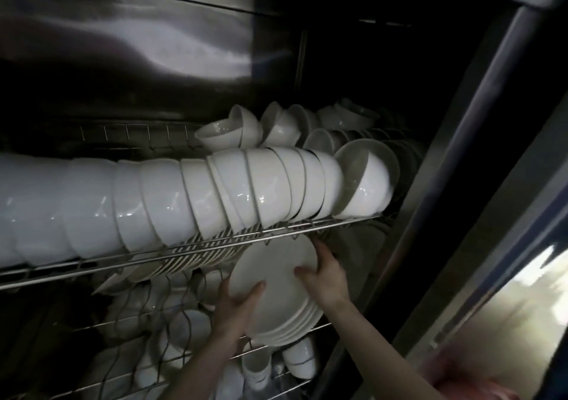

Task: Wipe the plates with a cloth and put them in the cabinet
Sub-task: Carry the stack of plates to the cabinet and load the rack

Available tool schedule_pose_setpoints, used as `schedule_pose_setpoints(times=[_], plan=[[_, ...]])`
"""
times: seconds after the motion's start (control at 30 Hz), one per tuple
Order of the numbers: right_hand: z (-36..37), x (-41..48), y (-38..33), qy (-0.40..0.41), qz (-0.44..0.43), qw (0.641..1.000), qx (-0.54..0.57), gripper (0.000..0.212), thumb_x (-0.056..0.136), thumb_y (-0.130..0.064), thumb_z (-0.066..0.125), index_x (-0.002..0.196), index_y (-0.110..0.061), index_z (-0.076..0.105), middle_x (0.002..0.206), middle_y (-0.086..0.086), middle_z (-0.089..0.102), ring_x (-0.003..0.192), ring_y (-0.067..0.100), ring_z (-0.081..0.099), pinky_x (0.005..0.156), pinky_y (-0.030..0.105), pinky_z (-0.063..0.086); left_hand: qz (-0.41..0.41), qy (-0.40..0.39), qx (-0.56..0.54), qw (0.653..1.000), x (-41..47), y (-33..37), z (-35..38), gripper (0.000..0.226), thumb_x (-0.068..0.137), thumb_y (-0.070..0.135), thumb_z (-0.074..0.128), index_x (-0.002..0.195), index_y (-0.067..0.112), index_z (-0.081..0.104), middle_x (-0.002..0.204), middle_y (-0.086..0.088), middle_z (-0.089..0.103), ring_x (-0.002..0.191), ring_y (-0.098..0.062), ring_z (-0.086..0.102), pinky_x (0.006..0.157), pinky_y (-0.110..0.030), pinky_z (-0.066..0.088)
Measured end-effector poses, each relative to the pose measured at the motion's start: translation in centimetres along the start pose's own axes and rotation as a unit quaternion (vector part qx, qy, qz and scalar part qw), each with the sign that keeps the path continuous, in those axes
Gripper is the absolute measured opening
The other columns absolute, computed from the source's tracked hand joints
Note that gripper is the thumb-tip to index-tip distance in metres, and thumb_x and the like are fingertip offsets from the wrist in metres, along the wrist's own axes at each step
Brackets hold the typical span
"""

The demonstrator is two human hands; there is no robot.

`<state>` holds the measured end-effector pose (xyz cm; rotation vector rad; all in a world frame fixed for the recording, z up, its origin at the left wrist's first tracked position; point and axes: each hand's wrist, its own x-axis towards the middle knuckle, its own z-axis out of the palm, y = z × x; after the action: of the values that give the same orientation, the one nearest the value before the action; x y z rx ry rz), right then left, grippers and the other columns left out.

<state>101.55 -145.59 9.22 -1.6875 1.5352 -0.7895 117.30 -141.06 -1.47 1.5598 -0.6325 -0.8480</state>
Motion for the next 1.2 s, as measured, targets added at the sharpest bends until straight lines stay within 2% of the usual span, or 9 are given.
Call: schedule_pose_setpoints(times=[0.13, 0.3, 0.43, 0.53, 0.6, 0.7, 0.77, 0.93, 1.2], plan=[[0.0, 1.2, 0.0, 0.002, -0.001, 0.999, -0.041, 0.072, 0.078, -0.022, 0.068, 0.143, -0.042, 0.042, 0.132, 0.011, 0.057, 0.118, 0.032, 0.058, 0.097, 0.034, 0.049, -0.013, 0.002, -0.018, 1.000, 0.7, -1.5, 1.4, 0.054, 0.080, 0.025, 0.085, 0.125, 0.008, 0.061, 0.115, -0.009, 0.071, 0.105, -0.027, 0.068, 0.089, -0.039, 0.055], [-0.3, 2.2, 0.2, 0.010, -0.024, 0.998, -0.060, 0.070, 0.078, -0.020, 0.068, 0.141, -0.041, 0.045, 0.128, 0.013, 0.057, 0.113, 0.033, 0.060, 0.096, 0.034, 0.050, -0.019, -0.008, 0.010, 1.000, 0.6, -1.6, 2.8, 0.062, 0.083, 0.032, 0.081, 0.134, 0.008, 0.055, 0.125, -0.009, 0.067, 0.108, -0.022, 0.063, 0.091, -0.032, 0.049], [-0.6, 2.9, 0.0, 0.007, -0.050, 0.996, -0.077, 0.066, 0.077, -0.017, 0.068, 0.138, -0.035, 0.051, 0.124, 0.013, 0.062, 0.111, 0.032, 0.061, 0.094, 0.037, 0.052, 0.000, -0.023, 0.075, 0.997, 0.3, -1.3, 3.7, 0.067, 0.092, 0.029, 0.072, 0.142, -0.002, 0.040, 0.139, -0.020, 0.053, 0.124, -0.031, 0.055, 0.092, -0.022, 0.037], [-0.5, 3.1, -0.4, 0.006, -0.080, 0.990, -0.114, 0.066, 0.076, -0.017, 0.067, 0.138, -0.033, 0.051, 0.125, 0.014, 0.057, 0.112, 0.034, 0.059, 0.094, 0.037, 0.051, -0.013, -0.043, 0.155, 0.987, -0.1, -1.2, 4.1, 0.075, 0.097, 0.044, 0.060, 0.146, -0.005, 0.031, 0.145, -0.025, 0.046, 0.129, -0.036, 0.050, 0.095, -0.027, 0.040], [-0.5, 3.1, -0.6, 0.009, -0.100, 0.985, -0.140, 0.066, 0.075, -0.018, 0.067, 0.137, -0.032, 0.050, 0.128, 0.014, 0.053, 0.113, 0.036, 0.057, 0.093, 0.037, 0.051, 0.010, -0.045, 0.252, 0.967, 0.0, -1.4, 4.1, 0.079, 0.099, 0.054, 0.049, 0.148, -0.005, 0.031, 0.145, -0.026, 0.046, 0.129, -0.036, 0.051, 0.096, -0.031, 0.042], [-0.4, 3.3, -0.6, 0.004, -0.105, 0.981, -0.160, 0.067, 0.075, -0.020, 0.067, 0.137, -0.034, 0.048, 0.132, 0.014, 0.051, 0.113, 0.037, 0.057, 0.092, 0.038, 0.051, 0.084, 0.022, 0.458, 0.884, 0.1, -1.6, 3.4, 0.087, 0.095, 0.073, 0.022, 0.142, 0.003, 0.046, 0.140, -0.014, 0.056, 0.128, -0.027, 0.050, 0.104, -0.032, 0.039], [-0.5, 3.5, -0.7, -0.010, -0.102, 0.981, -0.164, 0.066, 0.075, -0.022, 0.066, 0.136, -0.036, 0.048, 0.135, 0.013, 0.050, 0.113, 0.036, 0.058, 0.092, 0.039, 0.051, 0.103, 0.030, 0.510, 0.853, 0.3, -1.7, 2.8, 0.100, 0.087, 0.079, 0.003, 0.141, 0.009, 0.049, 0.142, -0.007, 0.056, 0.134, -0.024, 0.042, 0.113, -0.032, 0.030], [-0.4, 3.5, -0.2, -0.021, -0.107, 0.980, -0.164, 0.061, 0.079, -0.025, 0.064, 0.136, -0.041, 0.049, 0.144, 0.009, 0.042, 0.126, 0.030, 0.050, 0.100, 0.036, 0.047, 0.037, -0.024, 0.471, 0.881, 0.4, -1.9, 1.6, 0.086, 0.097, 0.071, 0.025, 0.156, 0.008, 0.022, 0.160, -0.009, 0.018, 0.146, -0.029, 0.015, 0.122, -0.041, 0.016], [1.0, 3.2, 1.7, -0.021, -0.122, 0.953, -0.276, 0.073, 0.090, -0.050, 0.055, 0.153, -0.029, 0.024, 0.154, 0.013, 0.021, 0.132, 0.037, 0.042, 0.102, 0.037, 0.042, -0.030, -0.073, 0.480, 0.874, 1.2, -2.7, -0.5, 0.095, 0.093, 0.078, 0.019, 0.161, 0.016, -0.007, 0.169, -0.004, -0.010, 0.155, -0.029, -0.010, 0.125, -0.047, 0.002]])
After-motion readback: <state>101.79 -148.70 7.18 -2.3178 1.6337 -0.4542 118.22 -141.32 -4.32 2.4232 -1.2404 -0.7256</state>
